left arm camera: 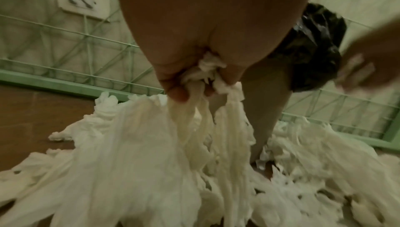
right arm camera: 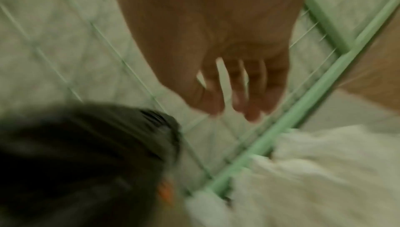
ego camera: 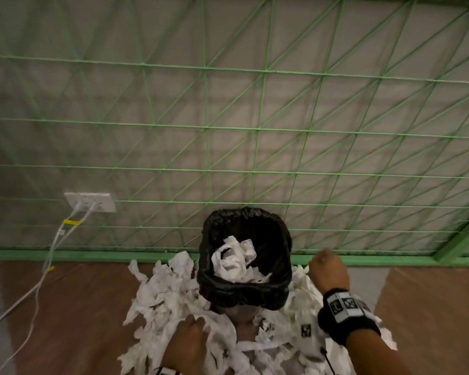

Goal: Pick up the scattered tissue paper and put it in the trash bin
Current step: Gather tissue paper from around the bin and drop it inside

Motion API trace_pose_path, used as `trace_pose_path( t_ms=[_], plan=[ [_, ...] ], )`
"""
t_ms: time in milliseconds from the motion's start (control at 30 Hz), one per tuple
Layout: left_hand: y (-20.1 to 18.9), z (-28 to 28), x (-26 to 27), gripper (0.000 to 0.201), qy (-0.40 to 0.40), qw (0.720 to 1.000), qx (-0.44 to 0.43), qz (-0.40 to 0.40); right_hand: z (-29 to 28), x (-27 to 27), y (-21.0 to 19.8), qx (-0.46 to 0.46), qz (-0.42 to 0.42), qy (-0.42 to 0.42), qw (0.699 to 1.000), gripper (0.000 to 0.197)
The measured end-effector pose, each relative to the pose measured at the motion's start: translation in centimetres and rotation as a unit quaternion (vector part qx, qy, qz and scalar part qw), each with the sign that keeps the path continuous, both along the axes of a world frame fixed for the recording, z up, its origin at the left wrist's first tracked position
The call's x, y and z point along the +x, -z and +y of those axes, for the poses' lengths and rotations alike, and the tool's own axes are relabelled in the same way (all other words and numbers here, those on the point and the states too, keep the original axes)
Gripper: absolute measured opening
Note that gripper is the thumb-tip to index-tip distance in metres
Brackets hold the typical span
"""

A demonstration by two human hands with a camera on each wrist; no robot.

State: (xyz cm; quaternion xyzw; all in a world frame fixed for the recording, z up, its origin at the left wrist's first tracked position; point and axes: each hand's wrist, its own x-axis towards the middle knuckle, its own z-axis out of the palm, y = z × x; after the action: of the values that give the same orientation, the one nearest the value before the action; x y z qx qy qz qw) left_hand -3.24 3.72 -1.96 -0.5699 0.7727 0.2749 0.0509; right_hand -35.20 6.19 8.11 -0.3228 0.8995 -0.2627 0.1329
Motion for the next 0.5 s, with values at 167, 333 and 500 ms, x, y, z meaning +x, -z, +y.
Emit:
trace_pose_path(
  t_ms=[167, 333, 500],
  plan=[
    [-3.7, 0.6, 1.0, 0.065, -0.015, 0.995, -0.038, 0.090, 6.5, 0.2, 10.3, 0.301, -0.106, -0.139, 0.938, 0.072],
    [-6.3, -0.8, 1.5, 0.044, -0.079, 0.970, -0.108, 0.202, 8.9, 2.3, 13.3, 0.300, -0.005, -0.206, 0.931, 0.042],
    [-9.7, -1.9, 2.0, 0.019, -0.104, 0.932, -0.148, 0.313, 6.7, 1.3, 9.7, 0.252, -0.018, -0.135, 0.958, 0.040]
  ],
)
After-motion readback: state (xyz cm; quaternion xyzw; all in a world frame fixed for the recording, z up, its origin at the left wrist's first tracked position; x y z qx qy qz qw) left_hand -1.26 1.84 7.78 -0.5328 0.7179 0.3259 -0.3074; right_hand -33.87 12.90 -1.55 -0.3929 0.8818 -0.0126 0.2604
